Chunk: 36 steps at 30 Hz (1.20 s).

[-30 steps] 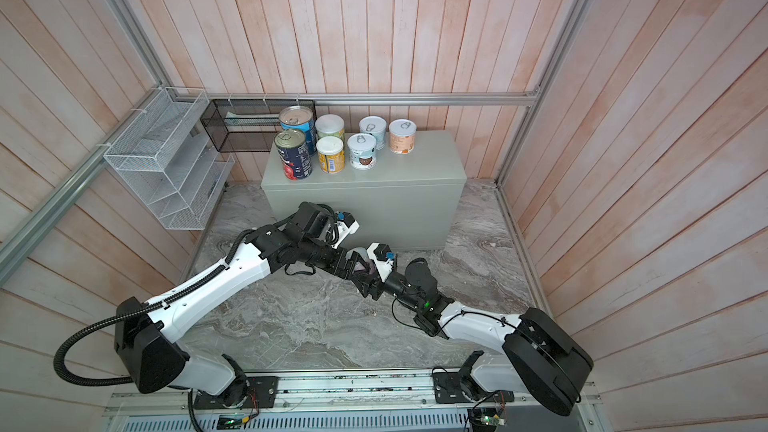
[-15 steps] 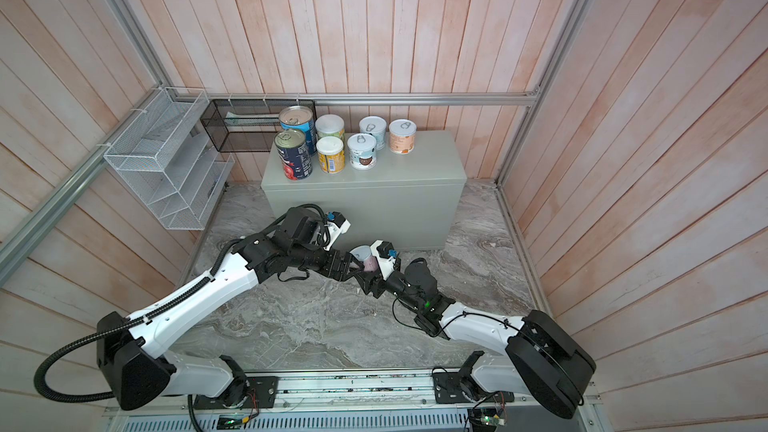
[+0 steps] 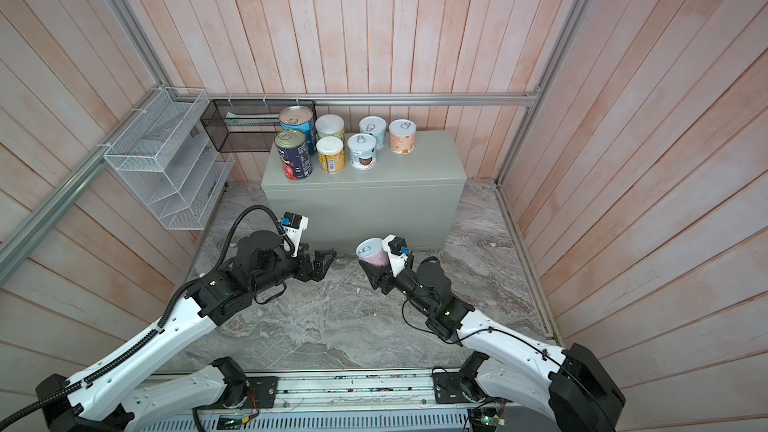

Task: Place and organize the canned foods onto the counter
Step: 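Open the left gripper and draw it back while the right gripper lifts the can, then carry the pink-labelled can with the right gripper onto the cabinet top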

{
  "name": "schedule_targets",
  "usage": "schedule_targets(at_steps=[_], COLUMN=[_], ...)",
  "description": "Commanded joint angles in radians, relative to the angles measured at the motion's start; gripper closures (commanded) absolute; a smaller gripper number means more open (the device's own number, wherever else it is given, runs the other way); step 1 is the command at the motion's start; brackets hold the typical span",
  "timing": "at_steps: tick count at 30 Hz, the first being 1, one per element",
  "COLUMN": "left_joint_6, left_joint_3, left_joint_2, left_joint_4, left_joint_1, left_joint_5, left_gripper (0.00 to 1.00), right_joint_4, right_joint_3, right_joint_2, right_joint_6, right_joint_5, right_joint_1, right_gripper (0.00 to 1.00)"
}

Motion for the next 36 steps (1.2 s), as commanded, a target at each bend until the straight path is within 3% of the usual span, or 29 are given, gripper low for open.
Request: schedule_targets(at_steps=[1, 5, 15, 25, 36], left_joint_6=[0.002, -0.016, -0.077, -0.079, -0.095], left_joint_3=[-0.041, -0.084, -0.220, -0.224, -0.227], left_joint_2=[-0.030, -0.046, -0.105, -0.088, -0.106], left_joint_4=[0.054, 0.030, 0.039, 0.042, 0.004], left_joint_1=[0.005, 0.006, 0.005, 0.005, 0.005], left_joint_5=[-0.064, -0.070, -0.123, -0.125, -0.133], left_gripper=[0.00, 0.00, 0.00, 0.00, 0.00], right_joint_4=[-0.031, -0.105, -0.141, -0.092, -0.069], right_joint_3=[0.092, 0.169, 0.375, 0.605, 0.823], right_joint_2=[-0.073, -0.102, -0.044, 0.124, 0.383], right_joint_6=[-0.061, -0.100, -0.123, -0.111, -0.129], right_joint_5=[0.023, 0.052, -0.027, -0.158, -0.197], right_joint_1=[-0.004, -0.016, -0.112, -0.289, -0.408], right_gripper=[0.47, 0.47, 0.47, 0.46, 0.45])
